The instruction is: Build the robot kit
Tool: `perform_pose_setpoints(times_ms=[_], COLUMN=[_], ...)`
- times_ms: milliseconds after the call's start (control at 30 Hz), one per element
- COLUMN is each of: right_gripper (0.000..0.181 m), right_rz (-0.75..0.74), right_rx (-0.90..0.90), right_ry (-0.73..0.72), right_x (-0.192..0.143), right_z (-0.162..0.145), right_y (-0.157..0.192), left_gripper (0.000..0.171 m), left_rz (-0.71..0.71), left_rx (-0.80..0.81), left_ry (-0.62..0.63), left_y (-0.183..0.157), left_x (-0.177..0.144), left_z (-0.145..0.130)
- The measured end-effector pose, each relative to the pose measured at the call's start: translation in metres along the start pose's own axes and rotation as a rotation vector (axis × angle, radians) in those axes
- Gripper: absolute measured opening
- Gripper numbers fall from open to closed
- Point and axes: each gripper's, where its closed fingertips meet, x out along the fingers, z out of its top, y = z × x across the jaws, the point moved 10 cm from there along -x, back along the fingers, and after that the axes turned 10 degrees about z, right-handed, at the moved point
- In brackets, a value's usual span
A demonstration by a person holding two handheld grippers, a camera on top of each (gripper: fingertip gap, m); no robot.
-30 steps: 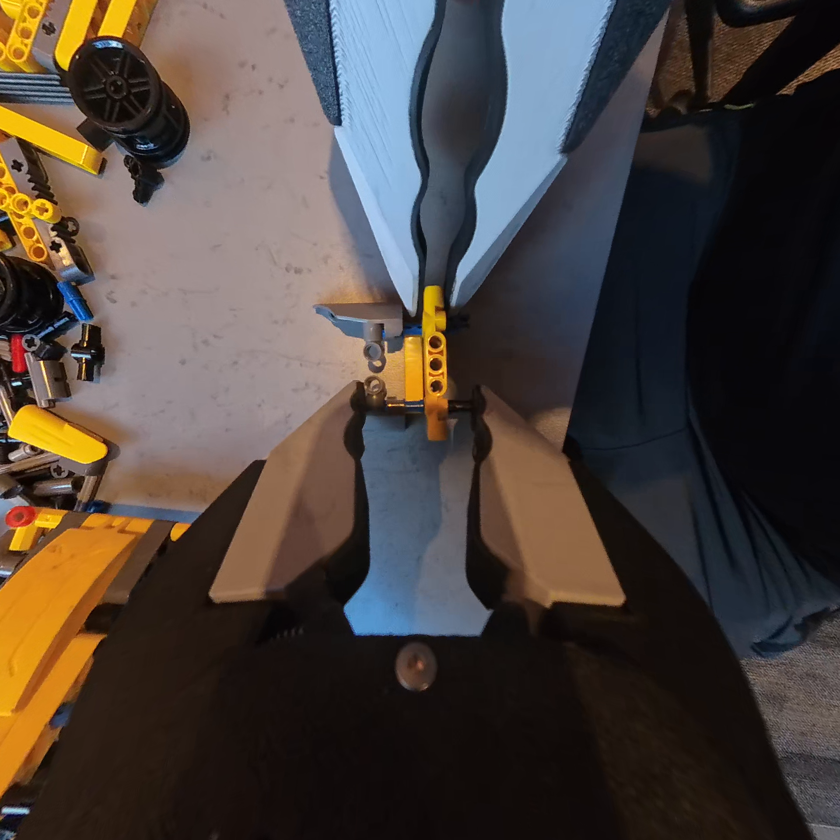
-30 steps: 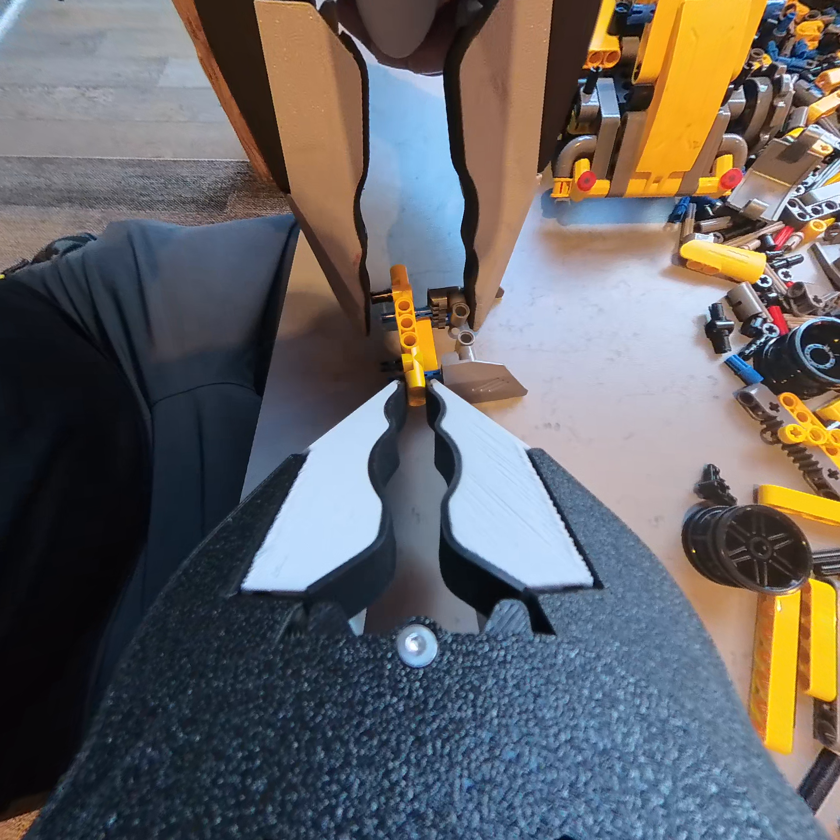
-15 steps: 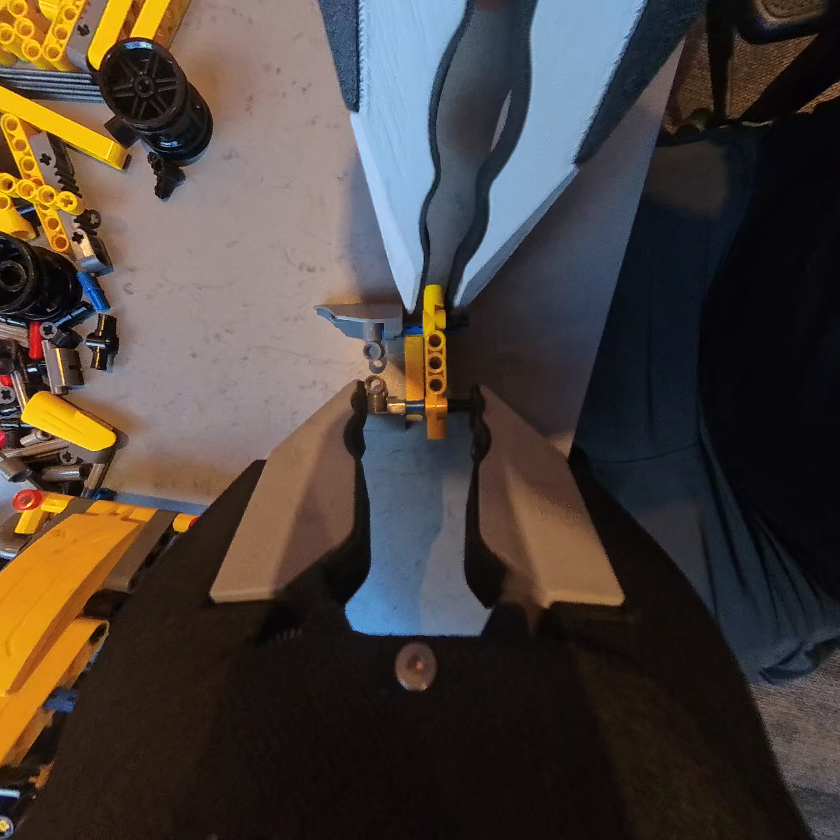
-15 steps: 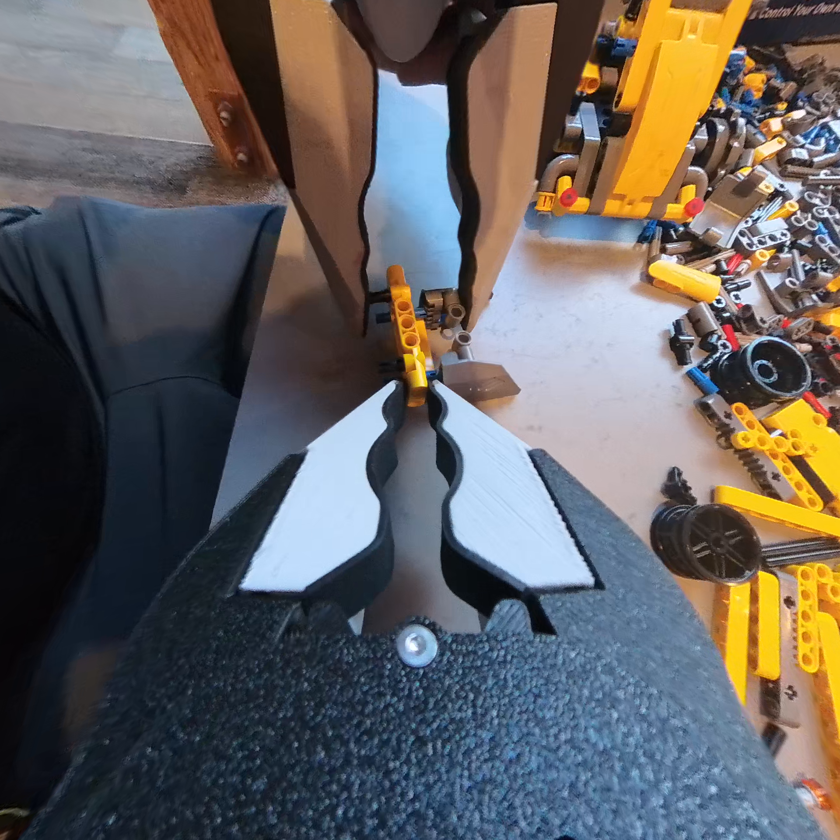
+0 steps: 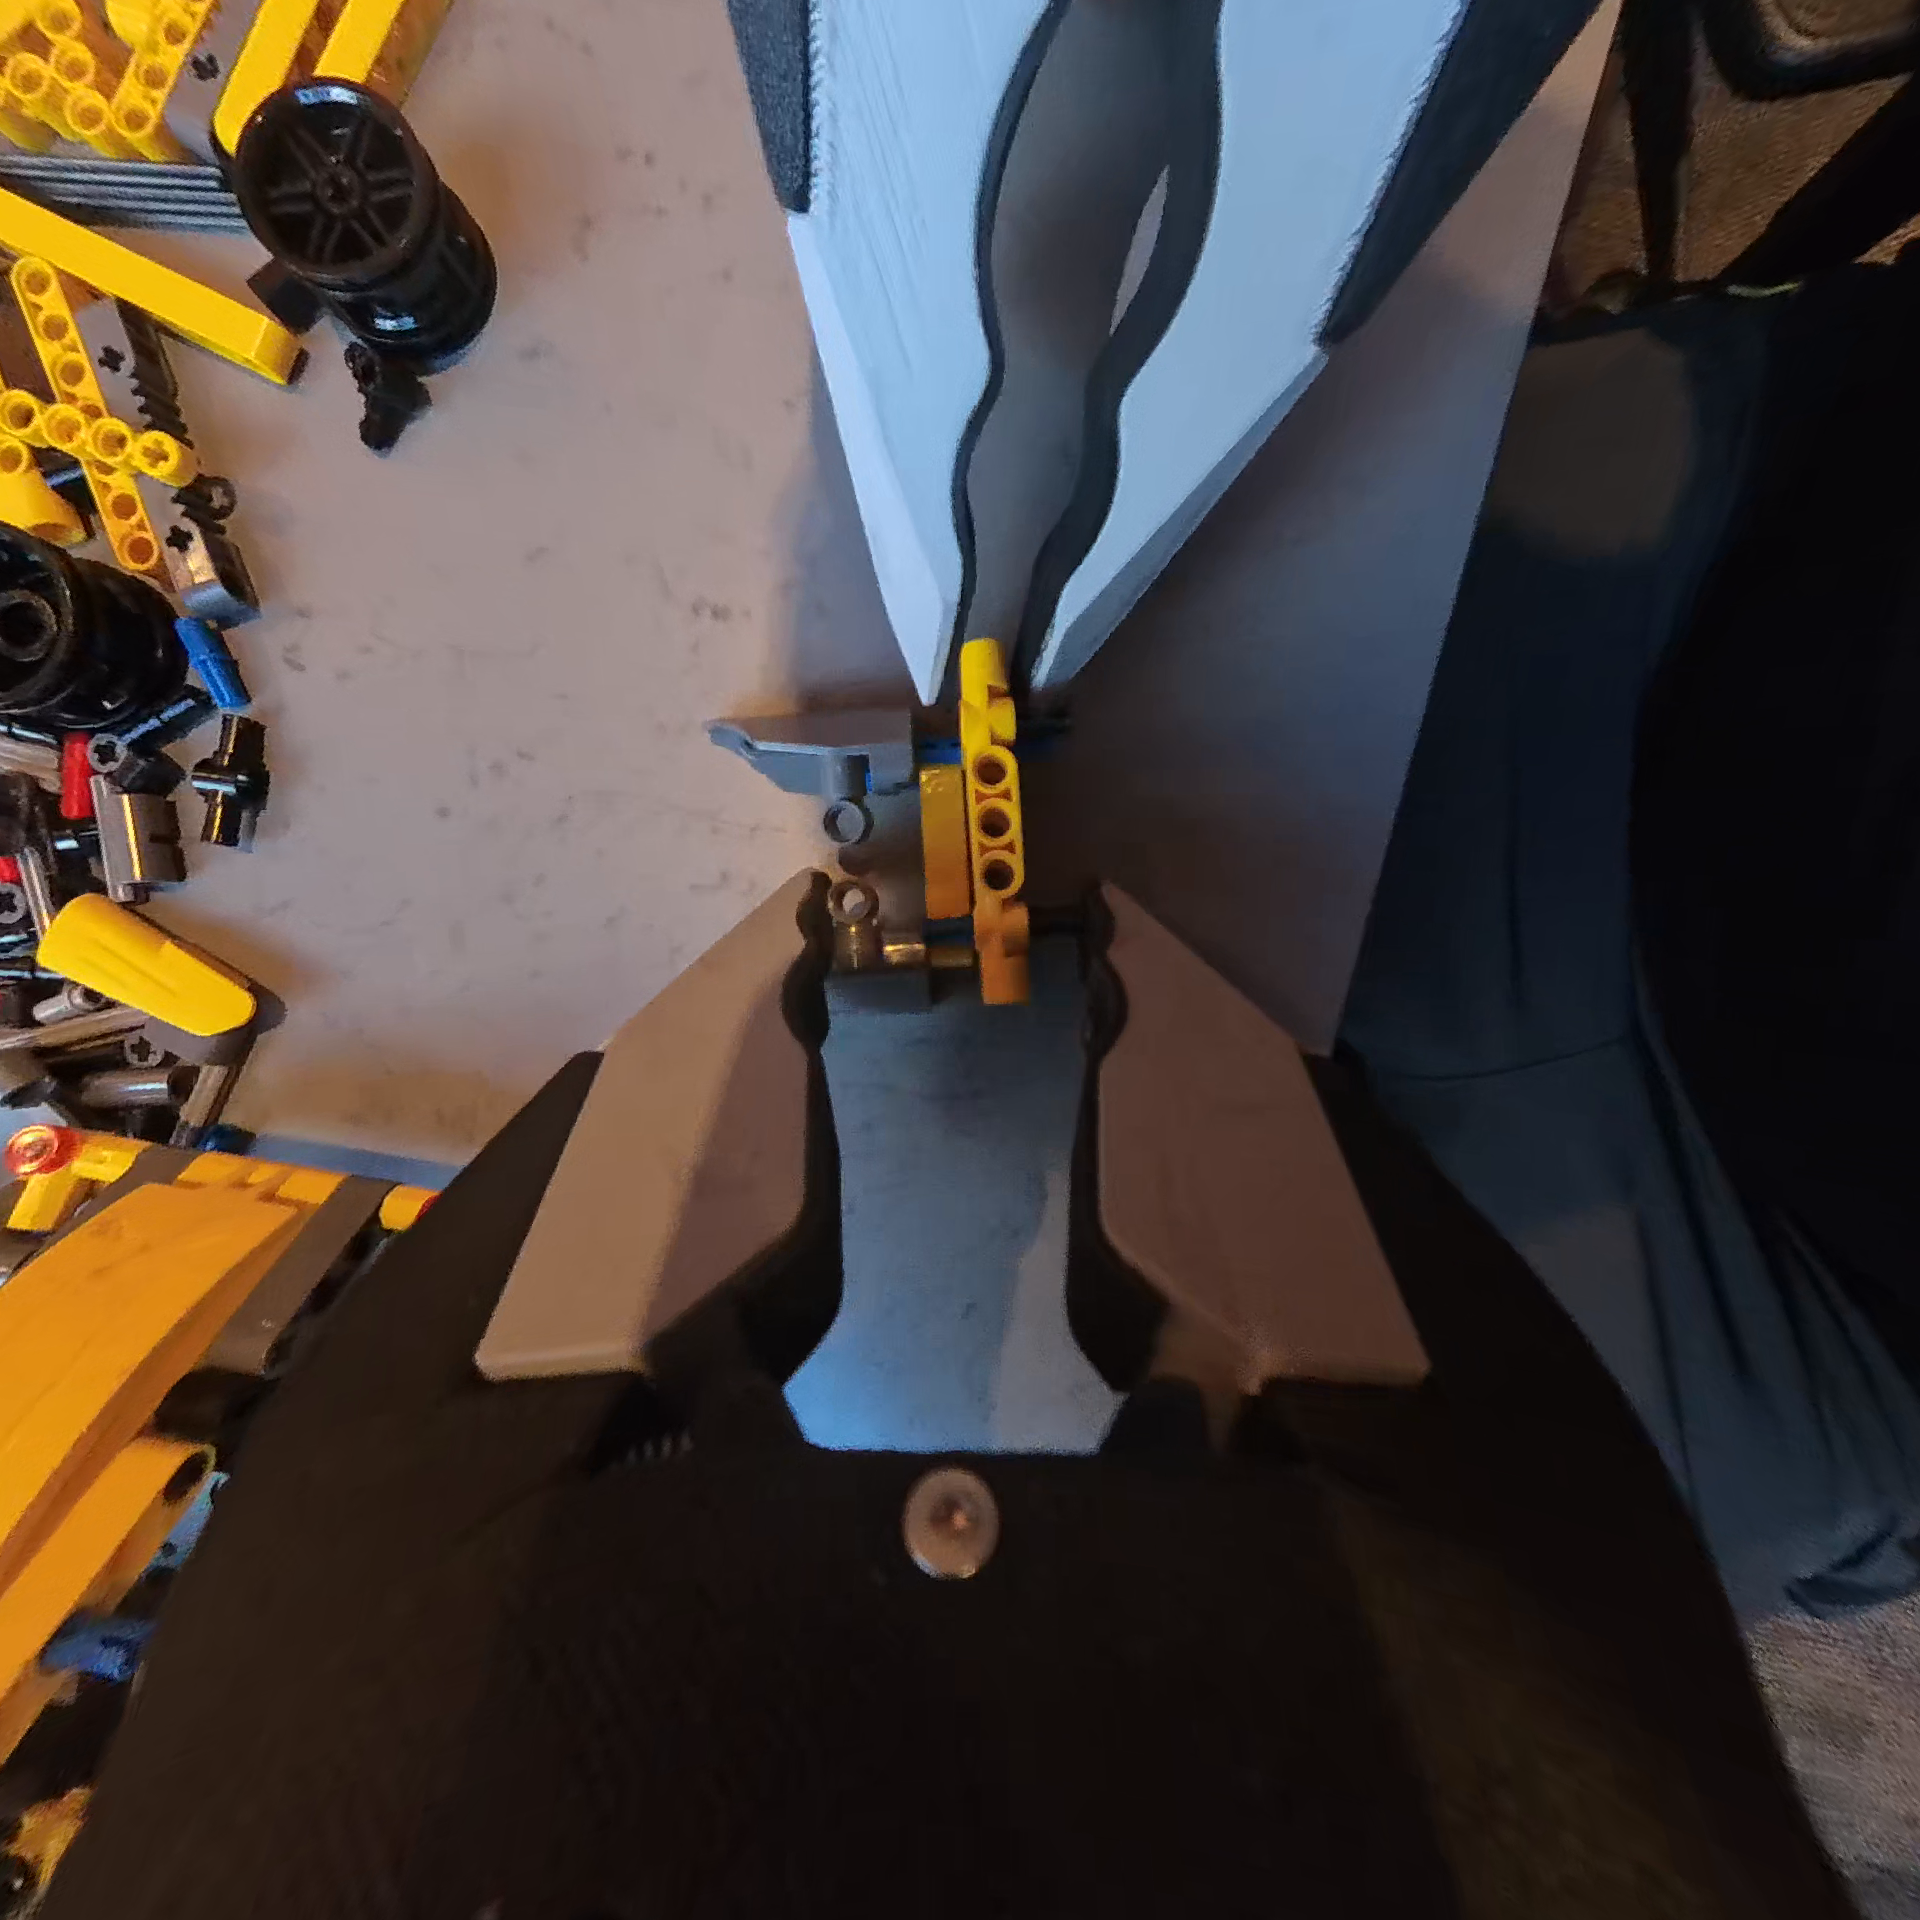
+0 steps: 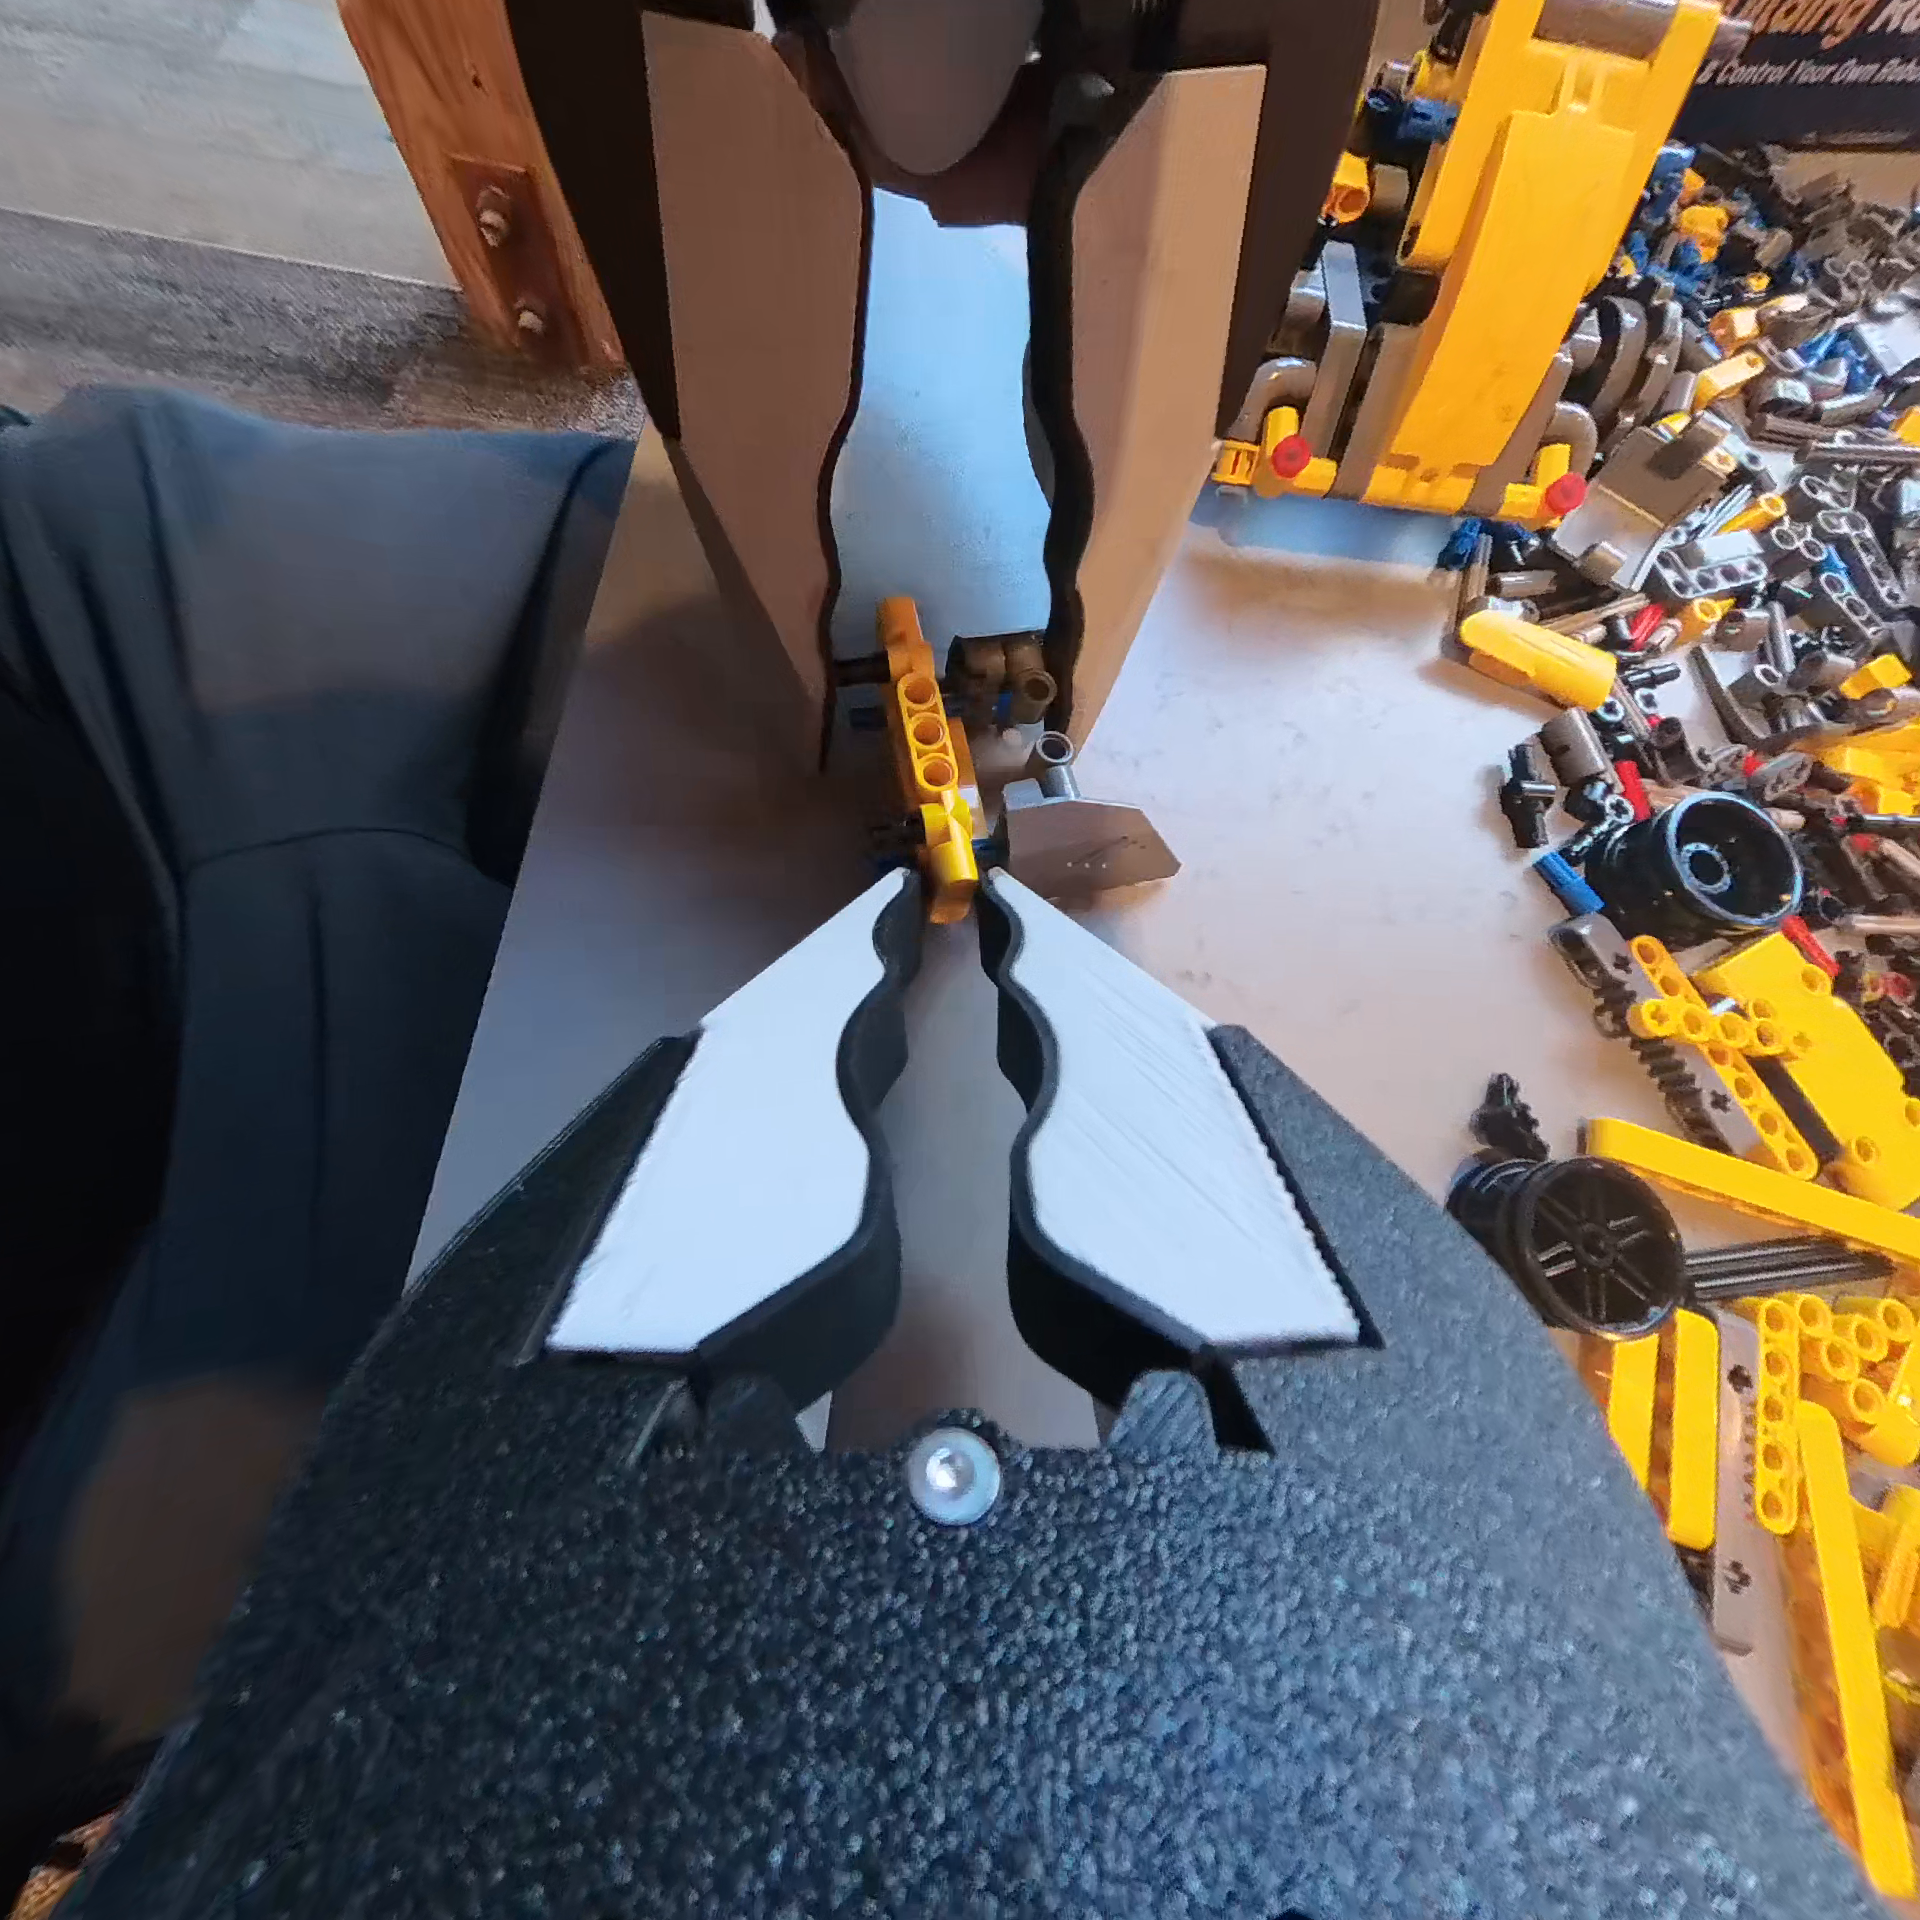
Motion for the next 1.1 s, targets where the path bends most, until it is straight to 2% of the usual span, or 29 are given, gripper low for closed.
perform_pose_setpoints(times_ms=[133, 233, 467, 700, 933, 1100], right_gripper=[0.009, 0.008, 0.008, 0.008, 0.008, 0.008], right_rz=[0.008, 0.002, 0.048, 0.054, 0.05, 0.037], right_rx=[0.02, 0.007, -0.003, -0.02, -0.008, -0.024], right_ry=[0.0, 0.006, -0.006, 0.016, 0.012, 0.023], right_x=[0.0, 0.001, 0.003, 0.004, 0.004, 0.005], right_z=[0.0, 0.0, 0.003, 0.006, 0.007, 0.008], right_y=[-0.002, -0.001, 0.001, -0.004, -0.006, -0.006], left_gripper=[0.049, 0.059, 0.061, 0.056, 0.037, 0.038], left_rz=[0.001, -0.008, -0.073, -0.077, -0.053, -0.045], left_rx=[0.008, -0.019, -0.116, -0.098, -0.106, -0.089], left_ry=[-0.016, -0.039, -0.147, -0.068, 0.003, 0.055], left_y=[0.0, -0.002, 0.0, 0.004, 0.012, 0.013], left_x=[0.0, -0.002, -0.009, -0.006, -0.006, 0.002], left_z=[-0.002, -0.005, -0.006, 0.001, 0.006, 0.006])
